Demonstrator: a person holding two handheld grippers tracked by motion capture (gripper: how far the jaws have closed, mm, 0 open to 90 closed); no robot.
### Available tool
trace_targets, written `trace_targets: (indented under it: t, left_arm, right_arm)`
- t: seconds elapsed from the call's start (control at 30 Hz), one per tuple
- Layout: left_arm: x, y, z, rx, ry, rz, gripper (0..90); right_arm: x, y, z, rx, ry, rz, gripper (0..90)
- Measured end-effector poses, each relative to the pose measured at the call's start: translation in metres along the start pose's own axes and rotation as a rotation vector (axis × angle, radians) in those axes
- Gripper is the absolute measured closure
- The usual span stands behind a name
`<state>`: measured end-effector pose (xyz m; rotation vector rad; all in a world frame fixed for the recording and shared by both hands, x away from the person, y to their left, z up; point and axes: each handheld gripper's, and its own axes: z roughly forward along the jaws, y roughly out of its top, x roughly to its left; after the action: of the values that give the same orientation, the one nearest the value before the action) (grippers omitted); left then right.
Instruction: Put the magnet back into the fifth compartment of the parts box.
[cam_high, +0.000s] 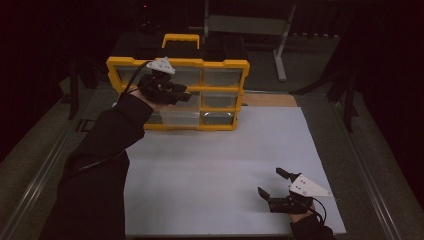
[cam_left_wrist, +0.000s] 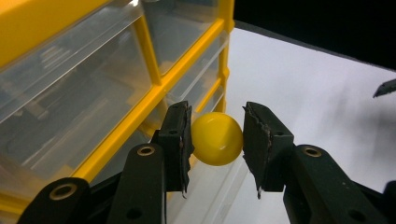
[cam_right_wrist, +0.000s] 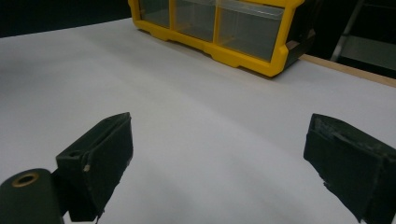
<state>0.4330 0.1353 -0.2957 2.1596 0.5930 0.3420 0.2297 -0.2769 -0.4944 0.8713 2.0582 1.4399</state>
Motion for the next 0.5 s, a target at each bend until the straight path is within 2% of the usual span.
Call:
trace_targets:
  t: [0.23, 0.5]
  left_arm:
    - [0.006, -0.005, 0.008, -0.016, 0.01, -0.046, 62.8]
    - [0.011, -0.011, 0.017, 0.013, 0.052, -0.076, 62.7]
  right_arm:
    - [0.001, 0.0, 0.001, 0.004, -0.001, -0.009, 8.5]
    - [0.0, 0.0, 0.001, 0.004, -0.002, -0.005, 8.5]
